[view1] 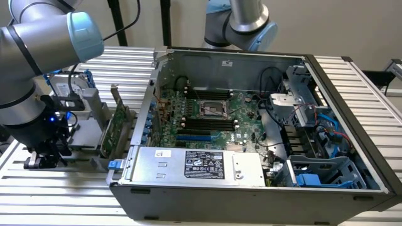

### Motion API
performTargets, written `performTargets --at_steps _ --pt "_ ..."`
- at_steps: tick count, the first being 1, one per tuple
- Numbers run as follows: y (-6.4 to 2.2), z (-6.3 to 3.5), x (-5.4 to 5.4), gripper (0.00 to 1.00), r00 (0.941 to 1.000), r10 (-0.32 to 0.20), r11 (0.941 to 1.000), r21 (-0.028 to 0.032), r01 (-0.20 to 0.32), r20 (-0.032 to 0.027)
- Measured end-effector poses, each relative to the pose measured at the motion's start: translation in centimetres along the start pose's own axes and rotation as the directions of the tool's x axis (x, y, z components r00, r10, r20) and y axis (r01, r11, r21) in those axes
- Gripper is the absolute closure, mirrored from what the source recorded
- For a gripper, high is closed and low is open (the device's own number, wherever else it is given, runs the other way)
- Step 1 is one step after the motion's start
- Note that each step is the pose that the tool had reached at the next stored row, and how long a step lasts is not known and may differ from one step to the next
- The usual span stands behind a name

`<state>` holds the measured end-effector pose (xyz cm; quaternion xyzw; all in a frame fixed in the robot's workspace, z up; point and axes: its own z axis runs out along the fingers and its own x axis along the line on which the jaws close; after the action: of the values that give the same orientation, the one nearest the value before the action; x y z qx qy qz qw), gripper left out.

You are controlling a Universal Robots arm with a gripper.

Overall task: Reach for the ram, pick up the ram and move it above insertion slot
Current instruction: 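Pick up the ram and move it above insertion slot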

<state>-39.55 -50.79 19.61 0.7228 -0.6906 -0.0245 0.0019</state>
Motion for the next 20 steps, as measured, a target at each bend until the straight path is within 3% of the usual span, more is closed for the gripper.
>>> performTargets --at_steps 4,8,9,12,13,20 --pt "-0.01 0.01 0.01 0.64 1.0 -0.001 1.0 0.0006 0.001 0.0086" --pt "-0.01 0.01 0.02 0.66 1.0 -0.002 1.0 0.0004 0.002 0.0091" --pt "-0.01 0.01 0.01 0.73 1.0 -0.002 1.0 0.0005 0.002 0.0092" --pt "-0.01 0.01 0.02 0.75 1.0 -0.002 1.0 0.0005 0.002 0.0091" --pt "-0.01 0.01 0.02 0.82 1.0 -0.002 1.0 0.0005 0.002 0.0092" --pt "-0.01 0.01 0.02 0.86 1.0 -0.002 1.0 0.0004 0.002 0.0092"
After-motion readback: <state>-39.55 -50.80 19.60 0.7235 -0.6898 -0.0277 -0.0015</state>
